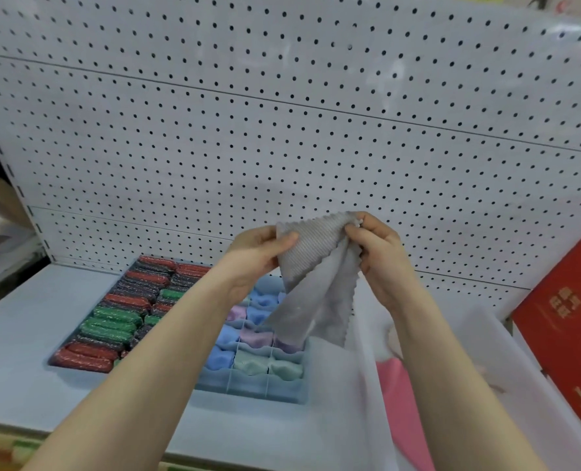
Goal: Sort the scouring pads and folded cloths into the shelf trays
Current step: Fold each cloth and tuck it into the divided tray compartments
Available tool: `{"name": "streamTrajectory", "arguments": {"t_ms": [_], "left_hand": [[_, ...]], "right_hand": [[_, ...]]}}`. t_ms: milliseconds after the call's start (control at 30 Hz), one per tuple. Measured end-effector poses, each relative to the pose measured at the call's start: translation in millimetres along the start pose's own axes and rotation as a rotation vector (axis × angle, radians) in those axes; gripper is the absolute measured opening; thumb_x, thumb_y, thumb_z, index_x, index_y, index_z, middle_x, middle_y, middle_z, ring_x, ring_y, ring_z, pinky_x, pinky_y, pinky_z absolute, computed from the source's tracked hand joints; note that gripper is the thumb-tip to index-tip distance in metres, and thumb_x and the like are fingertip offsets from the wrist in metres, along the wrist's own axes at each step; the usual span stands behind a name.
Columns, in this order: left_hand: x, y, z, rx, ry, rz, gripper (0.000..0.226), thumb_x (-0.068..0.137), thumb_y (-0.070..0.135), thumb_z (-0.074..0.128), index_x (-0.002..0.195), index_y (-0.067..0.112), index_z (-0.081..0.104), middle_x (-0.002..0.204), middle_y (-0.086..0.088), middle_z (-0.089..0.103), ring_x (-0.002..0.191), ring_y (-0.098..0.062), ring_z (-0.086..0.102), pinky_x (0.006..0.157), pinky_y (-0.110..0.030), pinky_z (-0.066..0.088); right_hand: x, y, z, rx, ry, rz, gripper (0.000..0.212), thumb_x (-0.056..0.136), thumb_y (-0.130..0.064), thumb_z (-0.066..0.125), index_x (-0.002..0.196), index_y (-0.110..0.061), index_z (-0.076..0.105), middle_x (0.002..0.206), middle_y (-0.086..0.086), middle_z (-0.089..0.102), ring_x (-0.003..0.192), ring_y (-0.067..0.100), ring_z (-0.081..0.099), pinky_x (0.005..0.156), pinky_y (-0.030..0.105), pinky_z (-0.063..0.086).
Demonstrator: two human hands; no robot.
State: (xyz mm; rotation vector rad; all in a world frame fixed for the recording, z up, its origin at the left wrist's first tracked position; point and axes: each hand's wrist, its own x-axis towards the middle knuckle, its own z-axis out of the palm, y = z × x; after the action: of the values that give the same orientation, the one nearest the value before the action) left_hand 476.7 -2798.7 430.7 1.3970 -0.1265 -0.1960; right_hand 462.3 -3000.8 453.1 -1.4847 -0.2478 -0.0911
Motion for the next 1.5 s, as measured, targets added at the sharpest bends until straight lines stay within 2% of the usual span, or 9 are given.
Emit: {"name": "streamTrajectory", "arguments": {"t_ms": [67,167,300,500,600,767,900,1267,1500], "left_hand": [[2.3,-0.6,1.3,-0.035,0.071,0.083,0.003,0.088,0.011,0.068,0.089,0.011,0.072,0.089,-0.002,0.075,0.087,-0.016,0.07,0.078,-0.023,0.058],[3.8,0.0,4.0,0.083,0.13,0.229,0.016,0.085,0.008,0.072,0.075,0.021,0.074,0.077,0.006,0.073,0.076,-0.007,0.067,0.068,-0.02,0.055],[2.6,3.3,5.6,0.187,0.161,0.339,0.02,0.083,0.008,0.073,0.073,0.026,0.075,0.075,0.013,0.071,0.074,0.0,0.064,0.07,-0.018,0.053],[1.6,7.3,-1.0,0.408,0.102,0.298,0.026,0.078,0.029,0.08,0.1,0.037,0.07,0.091,0.016,0.071,0.084,0.001,0.065,0.079,-0.017,0.053],[1.1,7.1,-2.3,0.507,0.106,0.305,0.02,0.078,0.018,0.08,0.088,0.033,0.073,0.081,0.016,0.072,0.077,0.004,0.064,0.079,-0.018,0.049],[-1.7,2.8,-7.7,0.503,0.152,0.331,0.02,0.077,0.023,0.081,0.09,0.036,0.074,0.088,0.011,0.072,0.087,-0.003,0.065,0.08,-0.014,0.048],[-5.5,0.0,-13.0,0.304,0.188,0.213,0.006,0.083,0.011,0.075,0.088,0.014,0.074,0.088,-0.006,0.075,0.083,-0.018,0.071,0.084,-0.034,0.057],[-12.2,18.5,-13.2,0.08,0.141,0.366,0.02,0.093,0.003,0.061,0.097,0.018,0.073,0.083,0.009,0.075,0.079,-0.004,0.067,0.074,-0.021,0.057],[-19.1,12.6,-25.2,0.151,0.078,0.267,0.012,0.089,0.007,0.065,0.097,0.012,0.074,0.086,0.0,0.077,0.081,-0.01,0.071,0.076,-0.025,0.058]], "right_hand": [[0.3,4.2,-7.8,-0.128,0.032,0.042,0.016,0.094,-0.022,0.055,0.088,-0.019,0.069,0.076,-0.003,0.061,0.069,0.012,0.054,0.062,0.023,0.042],[-3.0,11.1,-12.1,-0.216,-0.004,0.124,0.024,0.087,-0.04,0.066,0.098,-0.019,0.072,0.081,-0.006,0.066,0.074,0.01,0.061,0.069,0.026,0.051],[-4.1,16.6,-11.5,-0.217,0.08,0.084,0.002,0.087,-0.015,0.073,0.086,-0.015,0.073,0.073,-0.004,0.071,0.067,0.007,0.063,0.064,0.022,0.052],[-2.0,7.6,-8.1,-0.267,0.057,-0.028,0.006,0.085,-0.008,0.073,0.086,-0.014,0.076,0.067,-0.002,0.068,0.058,0.007,0.056,0.049,0.019,0.044],[0.7,4.6,-3.7,-0.292,0.032,-0.06,0.008,0.083,-0.004,0.074,0.085,-0.012,0.077,0.069,0.001,0.069,0.058,0.007,0.057,0.052,0.019,0.047],[2.6,3.8,-3.7,-0.289,0.065,-0.051,0.014,0.083,-0.001,0.074,0.086,-0.014,0.077,0.073,0.012,0.071,0.06,0.013,0.06,0.062,0.021,0.053],[3.4,-1.4,-8.9,-0.222,0.085,-0.057,0.02,0.083,-0.002,0.075,0.09,-0.021,0.078,0.078,0.004,0.074,0.065,0.013,0.062,0.068,0.022,0.055],[-0.7,-22.6,-5.5,-0.373,-0.049,-0.03,0.011,0.081,-0.011,0.079,0.087,-0.02,0.078,0.078,-0.006,0.074,0.068,0.002,0.064,0.061,0.012,0.048],[-4.3,-25.5,-4.2,-0.361,-0.042,-0.028,0.009,0.079,-0.011,0.08,0.077,-0.018,0.074,0.071,-0.005,0.07,0.065,0.005,0.061,0.061,0.015,0.049]]}}
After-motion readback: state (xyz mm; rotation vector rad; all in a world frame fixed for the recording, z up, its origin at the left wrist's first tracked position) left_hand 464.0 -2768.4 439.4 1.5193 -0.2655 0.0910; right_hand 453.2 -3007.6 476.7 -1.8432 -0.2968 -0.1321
